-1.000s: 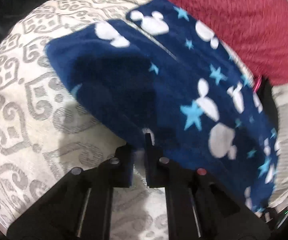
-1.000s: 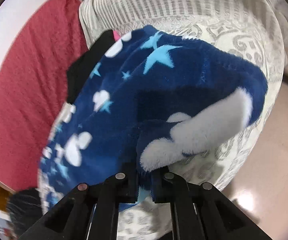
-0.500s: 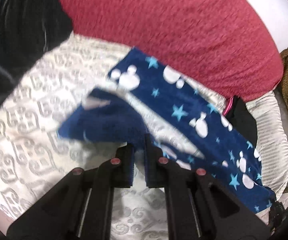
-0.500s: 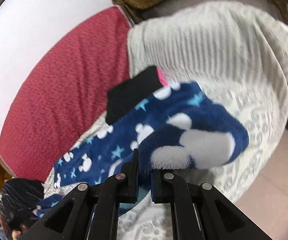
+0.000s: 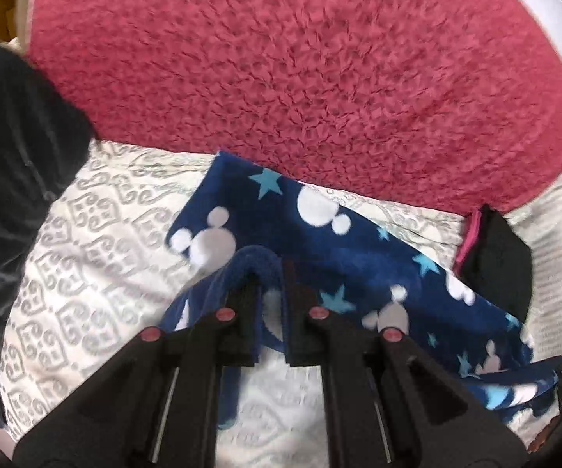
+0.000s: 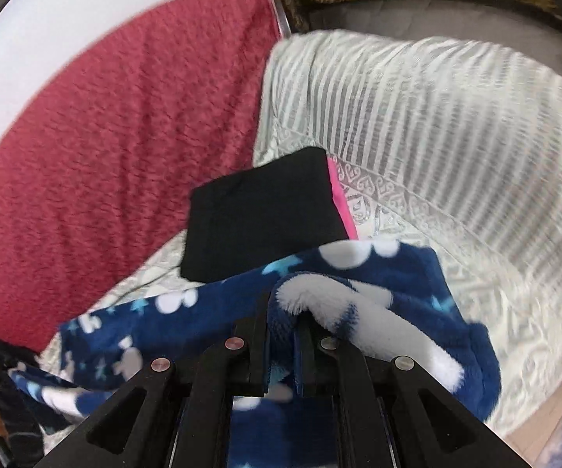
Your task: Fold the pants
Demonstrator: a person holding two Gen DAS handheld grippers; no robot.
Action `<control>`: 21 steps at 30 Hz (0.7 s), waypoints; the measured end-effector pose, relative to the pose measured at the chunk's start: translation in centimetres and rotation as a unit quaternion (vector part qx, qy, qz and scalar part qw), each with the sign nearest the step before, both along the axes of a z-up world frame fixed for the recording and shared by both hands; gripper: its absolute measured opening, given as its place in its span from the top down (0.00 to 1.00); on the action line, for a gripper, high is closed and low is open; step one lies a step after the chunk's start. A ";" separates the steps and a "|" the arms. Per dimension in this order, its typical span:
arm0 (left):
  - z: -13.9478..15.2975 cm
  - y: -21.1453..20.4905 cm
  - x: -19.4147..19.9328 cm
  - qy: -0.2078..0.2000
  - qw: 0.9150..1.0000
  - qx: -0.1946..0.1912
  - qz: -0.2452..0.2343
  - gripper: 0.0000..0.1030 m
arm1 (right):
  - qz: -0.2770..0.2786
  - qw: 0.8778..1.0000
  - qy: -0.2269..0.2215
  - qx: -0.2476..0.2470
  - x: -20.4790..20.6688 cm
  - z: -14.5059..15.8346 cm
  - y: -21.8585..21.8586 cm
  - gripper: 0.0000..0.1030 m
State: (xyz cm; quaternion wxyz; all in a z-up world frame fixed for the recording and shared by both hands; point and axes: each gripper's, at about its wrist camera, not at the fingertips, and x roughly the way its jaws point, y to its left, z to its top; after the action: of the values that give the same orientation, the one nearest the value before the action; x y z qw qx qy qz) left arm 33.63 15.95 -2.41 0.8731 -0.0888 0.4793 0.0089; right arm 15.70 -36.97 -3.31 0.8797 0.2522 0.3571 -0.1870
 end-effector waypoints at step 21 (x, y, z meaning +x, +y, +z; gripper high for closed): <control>-9.0 -6.0 14.4 0.185 0.964 0.119 -0.150 0.79 | 0.110 0.965 0.238 -0.009 14.0 -11.1 -4.5 0.84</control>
State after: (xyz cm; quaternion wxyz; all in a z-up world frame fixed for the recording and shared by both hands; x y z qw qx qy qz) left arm 48.01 9.90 -11.43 0.7649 0.0920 0.6358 -0.0483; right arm 29.68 -41.43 -14.41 0.7866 0.1523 0.5801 -0.1471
